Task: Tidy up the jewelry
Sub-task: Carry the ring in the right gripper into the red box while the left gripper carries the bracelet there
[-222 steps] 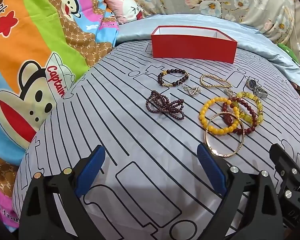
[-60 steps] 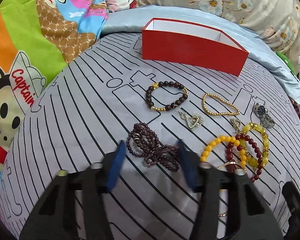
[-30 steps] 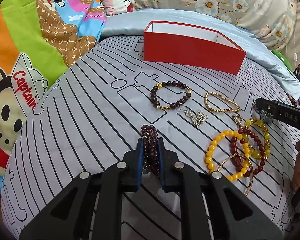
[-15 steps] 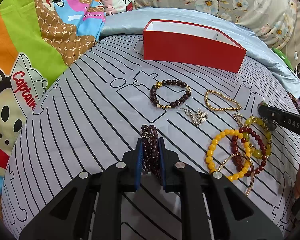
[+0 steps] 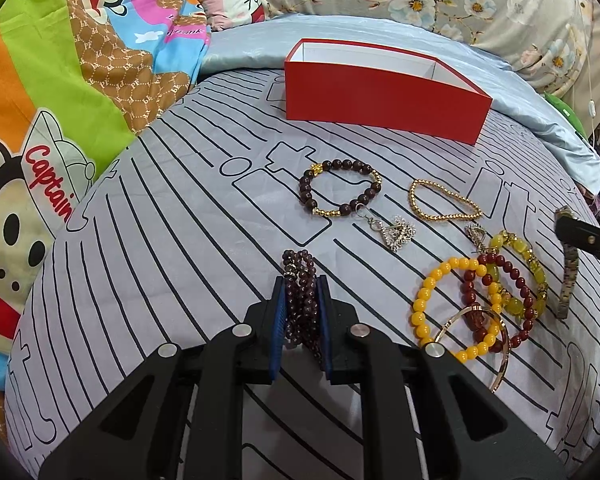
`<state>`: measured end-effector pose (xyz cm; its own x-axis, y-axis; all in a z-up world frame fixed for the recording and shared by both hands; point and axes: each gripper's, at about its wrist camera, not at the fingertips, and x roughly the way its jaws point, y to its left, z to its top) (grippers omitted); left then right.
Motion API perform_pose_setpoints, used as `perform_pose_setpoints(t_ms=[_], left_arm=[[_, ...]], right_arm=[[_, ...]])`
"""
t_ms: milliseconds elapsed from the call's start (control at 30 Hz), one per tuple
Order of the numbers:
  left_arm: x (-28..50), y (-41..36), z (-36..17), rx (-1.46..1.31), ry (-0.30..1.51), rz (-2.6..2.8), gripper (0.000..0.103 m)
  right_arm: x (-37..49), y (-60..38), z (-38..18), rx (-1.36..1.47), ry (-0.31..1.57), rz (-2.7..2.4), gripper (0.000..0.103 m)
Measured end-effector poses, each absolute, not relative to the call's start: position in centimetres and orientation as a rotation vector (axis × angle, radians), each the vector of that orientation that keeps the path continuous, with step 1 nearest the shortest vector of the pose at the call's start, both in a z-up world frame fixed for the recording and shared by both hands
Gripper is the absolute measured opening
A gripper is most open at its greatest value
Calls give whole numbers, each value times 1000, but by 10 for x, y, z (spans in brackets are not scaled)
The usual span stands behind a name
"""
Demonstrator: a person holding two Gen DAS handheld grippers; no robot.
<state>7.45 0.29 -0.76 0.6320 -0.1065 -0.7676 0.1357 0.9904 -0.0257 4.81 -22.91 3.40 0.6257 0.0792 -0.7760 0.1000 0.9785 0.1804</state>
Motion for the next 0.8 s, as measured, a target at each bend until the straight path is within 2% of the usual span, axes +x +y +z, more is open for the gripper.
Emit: perform_pose_setpoints(t_ms=[400, 600, 800], left_arm=[[73, 5, 6, -2, 886, -175, 12], [89, 6, 42, -19, 848, -196, 12], [142, -5, 98, 3, 750, -232, 12]], right_arm=[[33, -214, 51, 209, 895, 31, 9], [50, -216, 67, 209, 865, 46, 9], [99, -226, 105, 212, 791, 87, 9]])
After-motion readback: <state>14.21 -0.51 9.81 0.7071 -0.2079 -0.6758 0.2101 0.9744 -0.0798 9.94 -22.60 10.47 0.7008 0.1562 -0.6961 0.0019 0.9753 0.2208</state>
